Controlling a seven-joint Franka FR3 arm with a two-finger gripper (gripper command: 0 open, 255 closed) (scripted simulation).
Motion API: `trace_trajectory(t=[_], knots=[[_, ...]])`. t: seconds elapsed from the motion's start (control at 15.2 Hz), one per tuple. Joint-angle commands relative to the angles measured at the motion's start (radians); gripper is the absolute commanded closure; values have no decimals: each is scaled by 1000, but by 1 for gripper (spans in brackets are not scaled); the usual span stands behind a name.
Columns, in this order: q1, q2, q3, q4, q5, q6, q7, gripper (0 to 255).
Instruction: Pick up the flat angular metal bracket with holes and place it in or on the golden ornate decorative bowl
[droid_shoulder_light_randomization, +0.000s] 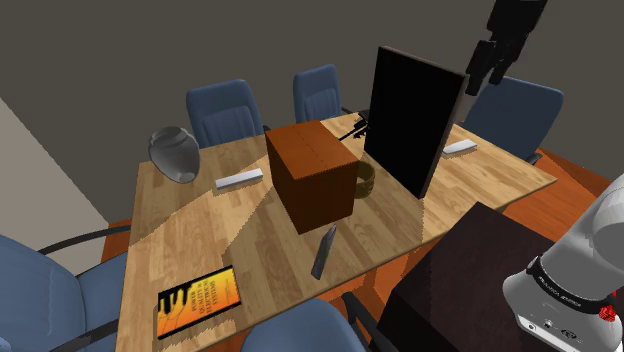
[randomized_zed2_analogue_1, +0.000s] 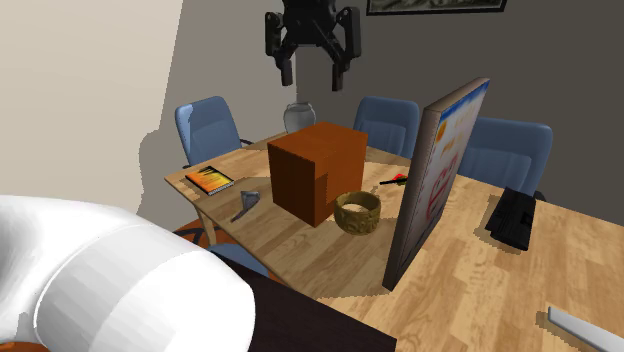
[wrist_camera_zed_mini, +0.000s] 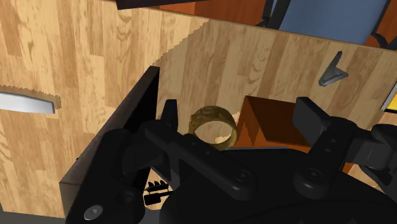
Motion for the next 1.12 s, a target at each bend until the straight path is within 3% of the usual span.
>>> trace_trajectory(t=[0.0,0.53,1.06], knots=[[0,0,0,0,0,0,0,0],[55,101,85,-133,57,228,67,0],[107,282,175,-191,98,465,132,0]])
